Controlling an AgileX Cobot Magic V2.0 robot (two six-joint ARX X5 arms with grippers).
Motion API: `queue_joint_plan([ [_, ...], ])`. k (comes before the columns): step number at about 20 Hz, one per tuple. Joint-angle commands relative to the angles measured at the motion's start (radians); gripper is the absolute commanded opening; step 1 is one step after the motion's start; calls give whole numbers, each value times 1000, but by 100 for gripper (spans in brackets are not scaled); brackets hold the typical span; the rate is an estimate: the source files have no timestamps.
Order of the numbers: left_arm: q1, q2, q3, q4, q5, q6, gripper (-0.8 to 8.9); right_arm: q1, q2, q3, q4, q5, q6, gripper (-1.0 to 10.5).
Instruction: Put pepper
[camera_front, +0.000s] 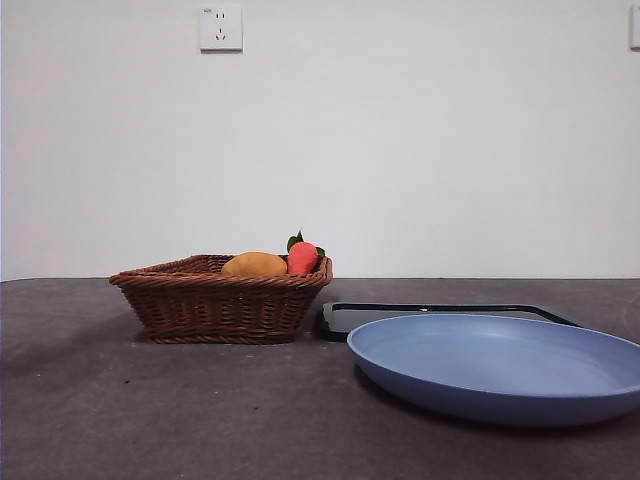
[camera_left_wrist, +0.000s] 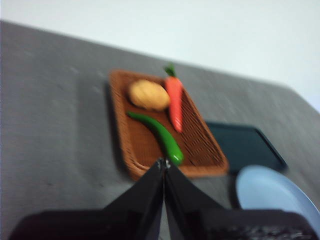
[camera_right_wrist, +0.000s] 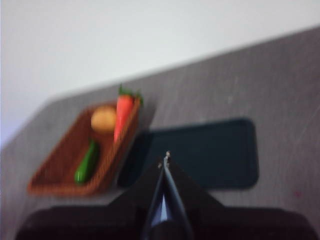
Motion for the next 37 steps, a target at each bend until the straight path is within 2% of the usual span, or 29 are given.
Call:
queue_joint_plan([
  [1,1,83,85,-55,80,117,6,3,93,128,-141,-35,-137,5],
  [5,0,192,190,-171,175,214,6,3,224,294,-362,-96,-260,5],
  [9,-3,246,261,-302,190,296,6,3,310,402,-530,-95,-348,5],
  [11,-6,259,271,-322,193,300,6,3,335,424,-569,-93,-366,6],
  [13,-5,266,271,-323,197,298,15,3,354,426,-579,-93,-365,17],
  [14,-5,266,271,-322,195,283,65,3,362,426,-583,-92,-365,47],
  [16,-5,265,271,-322,195,282,302,3,378,426,-586,-92,-361,209],
  [17,-5,266,271,-323,195,282,378,3,386,426,-586,-92,-356,294],
  [18,-5,266,271,-324,195,282,388,3,395,426,-587,-92,-348,327],
  [25,-5,265,271,-326,197,282,388,3,501,426,-580,-92,-347,324],
  [37,-5,265,271,-326,199,281,388,3,1080,426,-378,-92,-367,293],
])
